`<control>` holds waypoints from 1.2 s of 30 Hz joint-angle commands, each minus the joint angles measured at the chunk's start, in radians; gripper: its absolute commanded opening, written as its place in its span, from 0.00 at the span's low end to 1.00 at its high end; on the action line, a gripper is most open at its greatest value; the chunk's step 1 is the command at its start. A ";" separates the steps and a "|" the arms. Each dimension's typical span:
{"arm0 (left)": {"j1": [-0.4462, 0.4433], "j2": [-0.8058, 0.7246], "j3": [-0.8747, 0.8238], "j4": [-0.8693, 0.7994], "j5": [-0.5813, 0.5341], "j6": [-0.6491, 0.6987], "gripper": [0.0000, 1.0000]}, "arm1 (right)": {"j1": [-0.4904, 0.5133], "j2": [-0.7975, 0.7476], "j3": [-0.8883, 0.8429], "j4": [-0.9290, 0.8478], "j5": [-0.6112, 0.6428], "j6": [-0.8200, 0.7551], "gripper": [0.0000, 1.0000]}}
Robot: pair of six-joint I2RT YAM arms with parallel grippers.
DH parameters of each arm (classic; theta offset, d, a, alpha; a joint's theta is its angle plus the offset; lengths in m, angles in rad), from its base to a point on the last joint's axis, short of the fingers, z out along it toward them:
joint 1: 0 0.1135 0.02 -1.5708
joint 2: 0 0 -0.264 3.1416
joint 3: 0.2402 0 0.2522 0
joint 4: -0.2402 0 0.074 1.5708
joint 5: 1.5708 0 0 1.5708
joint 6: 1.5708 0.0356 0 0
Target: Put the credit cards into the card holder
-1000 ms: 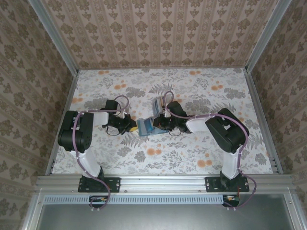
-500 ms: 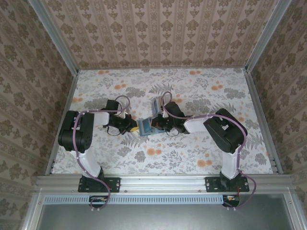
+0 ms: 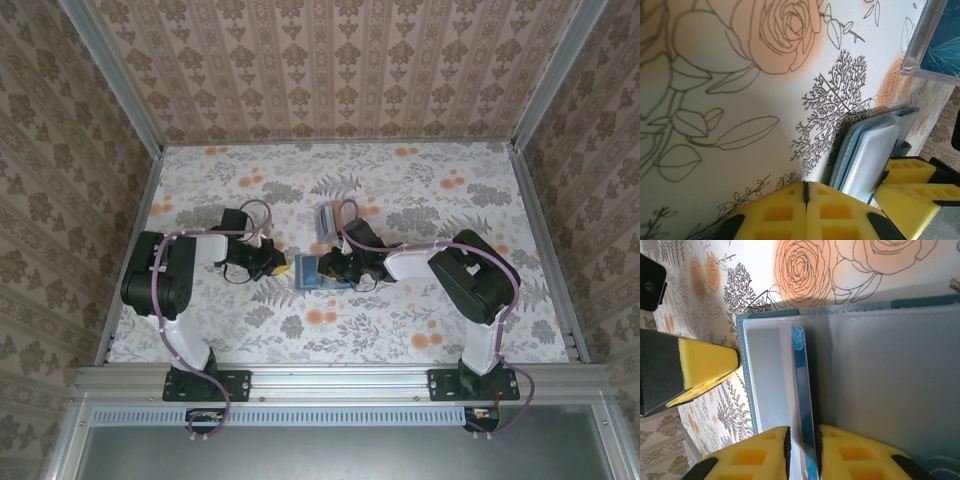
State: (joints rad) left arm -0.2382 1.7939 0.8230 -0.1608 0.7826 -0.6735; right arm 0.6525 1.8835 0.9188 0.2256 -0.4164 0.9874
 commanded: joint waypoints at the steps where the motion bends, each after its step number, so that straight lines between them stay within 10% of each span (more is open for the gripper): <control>1: -0.036 0.005 -0.044 -0.037 -0.027 -0.006 0.00 | 0.002 0.002 -0.020 -0.078 0.025 -0.021 0.20; 36: -0.092 -0.017 -0.067 0.013 -0.021 -0.040 0.00 | 0.037 -0.033 0.002 -0.155 0.069 -0.091 0.20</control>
State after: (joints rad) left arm -0.3031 1.7660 0.7811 -0.0944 0.7586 -0.7033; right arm 0.6792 1.8091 0.8970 0.0860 -0.3275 0.9115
